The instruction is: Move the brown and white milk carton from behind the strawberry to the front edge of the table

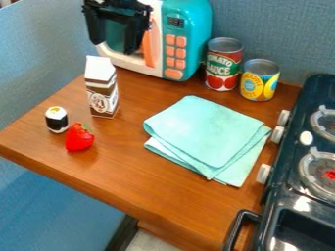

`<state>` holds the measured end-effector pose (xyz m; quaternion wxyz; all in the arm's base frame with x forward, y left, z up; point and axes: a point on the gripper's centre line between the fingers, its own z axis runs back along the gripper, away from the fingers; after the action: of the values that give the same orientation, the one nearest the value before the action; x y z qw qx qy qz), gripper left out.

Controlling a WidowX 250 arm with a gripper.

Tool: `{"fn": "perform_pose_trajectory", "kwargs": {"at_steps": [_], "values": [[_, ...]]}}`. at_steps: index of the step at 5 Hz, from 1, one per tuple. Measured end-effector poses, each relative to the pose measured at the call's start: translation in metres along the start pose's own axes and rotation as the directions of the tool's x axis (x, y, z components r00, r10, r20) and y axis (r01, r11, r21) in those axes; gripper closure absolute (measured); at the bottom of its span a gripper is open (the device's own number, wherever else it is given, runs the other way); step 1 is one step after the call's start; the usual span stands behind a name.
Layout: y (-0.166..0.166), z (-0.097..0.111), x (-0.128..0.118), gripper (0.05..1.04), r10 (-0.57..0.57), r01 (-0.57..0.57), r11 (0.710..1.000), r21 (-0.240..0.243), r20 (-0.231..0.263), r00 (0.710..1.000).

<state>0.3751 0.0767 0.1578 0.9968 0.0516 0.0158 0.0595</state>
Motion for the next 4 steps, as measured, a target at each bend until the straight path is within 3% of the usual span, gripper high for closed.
{"fn": "perform_pose_trajectory", "kwargs": {"at_steps": [1, 2, 3, 4], "values": [[0.008, -0.013, 0.002, 0.079, 0.093, -0.093, 0.996, -0.001, 0.019, 0.995], [0.01, -0.023, 0.004, 0.079, 0.117, -0.117, 0.993, -0.001, 0.039, 0.992], [0.026, -0.022, 0.002, 0.079, 0.145, -0.144, 0.989, -0.019, 0.077, 0.986], [0.034, -0.02, -0.001, 0.079, 0.141, -0.14, 0.99, -0.023, 0.071, 0.987]]}}
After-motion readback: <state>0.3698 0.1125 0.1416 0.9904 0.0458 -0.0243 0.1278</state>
